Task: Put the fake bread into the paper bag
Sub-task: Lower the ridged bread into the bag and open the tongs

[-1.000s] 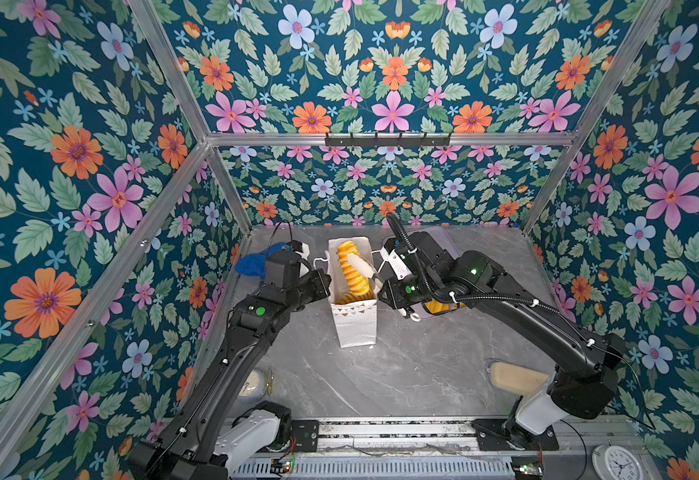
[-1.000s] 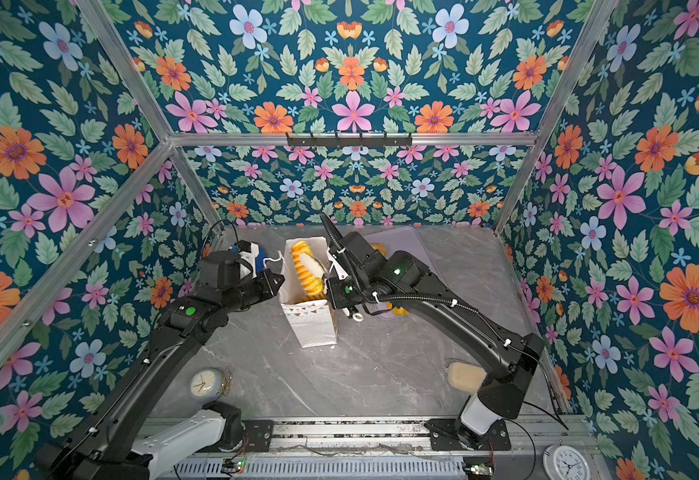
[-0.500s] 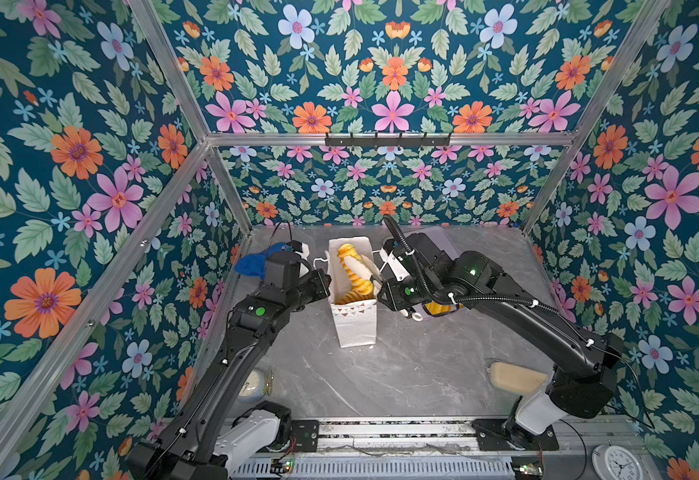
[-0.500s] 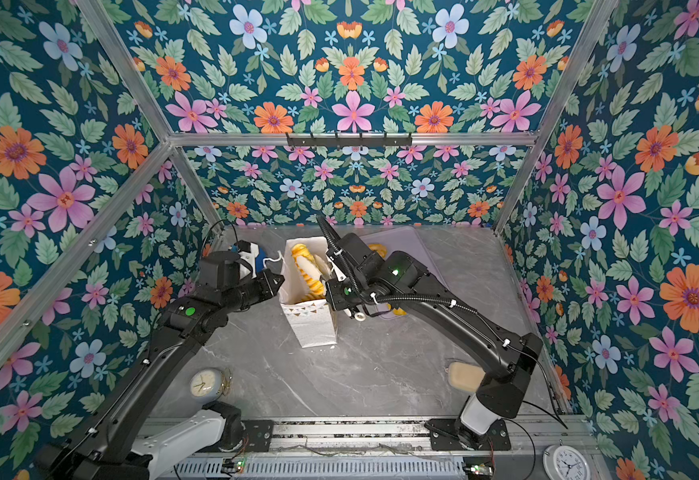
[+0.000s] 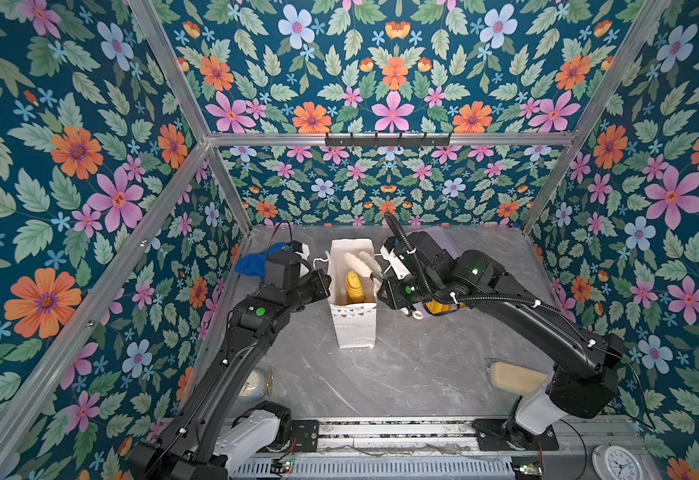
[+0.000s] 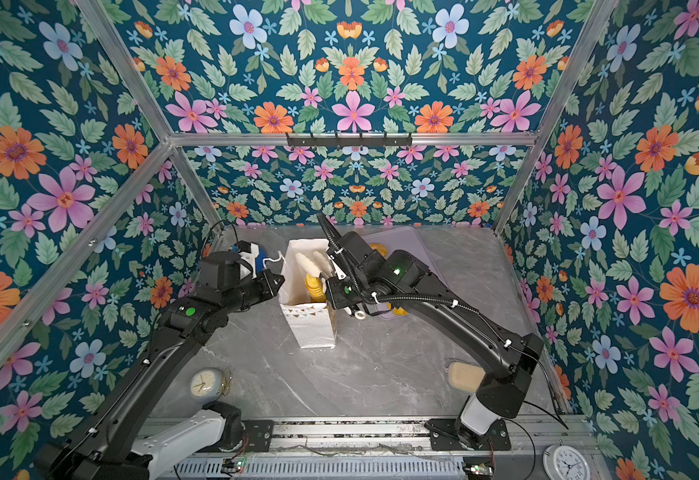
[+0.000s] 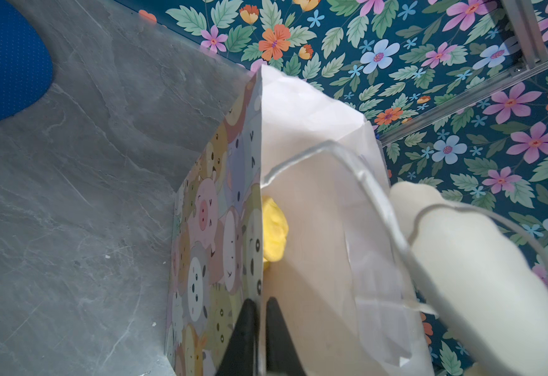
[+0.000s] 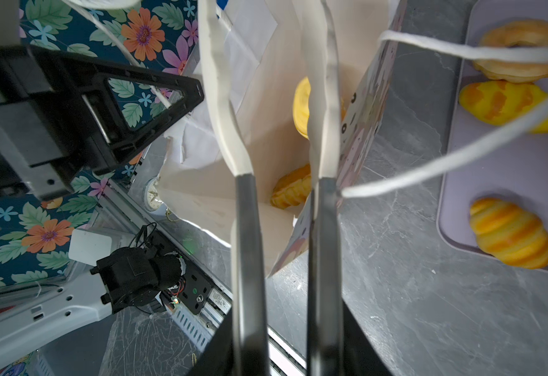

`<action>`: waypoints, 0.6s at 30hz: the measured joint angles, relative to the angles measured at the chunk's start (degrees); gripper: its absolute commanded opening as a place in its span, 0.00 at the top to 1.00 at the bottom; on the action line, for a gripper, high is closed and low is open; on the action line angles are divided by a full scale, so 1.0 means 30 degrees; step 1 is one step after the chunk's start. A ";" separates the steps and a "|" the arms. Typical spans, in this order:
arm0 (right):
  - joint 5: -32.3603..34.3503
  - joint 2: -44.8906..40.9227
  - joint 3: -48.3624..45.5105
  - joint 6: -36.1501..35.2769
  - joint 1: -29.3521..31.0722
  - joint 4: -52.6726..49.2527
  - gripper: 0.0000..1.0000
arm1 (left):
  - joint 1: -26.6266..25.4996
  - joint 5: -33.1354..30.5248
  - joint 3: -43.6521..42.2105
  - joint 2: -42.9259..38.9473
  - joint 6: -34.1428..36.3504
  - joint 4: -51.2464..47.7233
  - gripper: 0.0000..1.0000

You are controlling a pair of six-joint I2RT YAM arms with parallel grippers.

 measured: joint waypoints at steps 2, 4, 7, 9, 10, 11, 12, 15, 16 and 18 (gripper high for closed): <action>0.0007 -0.0022 0.0124 -0.0073 0.0007 0.0015 0.63 | 0.0000 0.0000 0.0000 0.0000 0.0000 0.0000 0.87; 0.0022 -0.0036 0.0219 -0.0073 0.0015 0.0000 0.63 | 0.0000 0.0000 0.0000 0.0000 0.0000 0.0007 0.82; 0.0102 -0.0124 0.0350 -0.0124 0.0015 -0.0044 0.63 | 0.0000 0.0007 0.0000 0.0015 0.0000 0.0000 0.76; 0.0197 -0.0226 0.0430 -0.0124 0.0015 -0.0117 0.63 | 0.0000 0.0007 0.0000 0.0015 0.0000 0.0000 0.73; 0.0248 -0.0262 0.0481 -0.0124 0.0015 -0.0160 0.63 | 0.0000 0.0007 0.0000 0.0015 0.0000 0.0000 0.72; 0.0299 -0.0299 0.0539 -0.0124 0.0015 -0.0197 0.63 | 0.0000 0.0007 0.0000 0.0015 0.0000 0.0000 0.71; 0.0313 -0.0328 0.0612 -0.0124 0.0015 -0.0204 0.63 | 0.0000 0.0007 0.0000 0.0015 0.0000 0.0000 0.70; 0.0459 -0.0401 0.0794 -0.0138 0.0022 -0.0240 0.64 | 0.0000 0.0007 0.0000 0.0015 -0.0007 0.0000 0.70; 0.0488 -0.0430 0.0882 -0.0175 0.0022 -0.0270 0.64 | 0.0000 0.0007 0.0000 0.0029 -0.0007 0.0000 0.70; 0.0656 -0.0554 0.0969 -0.0204 0.0029 -0.0291 0.64 | 0.0000 0.0007 0.0000 0.0051 -0.0007 0.0000 0.69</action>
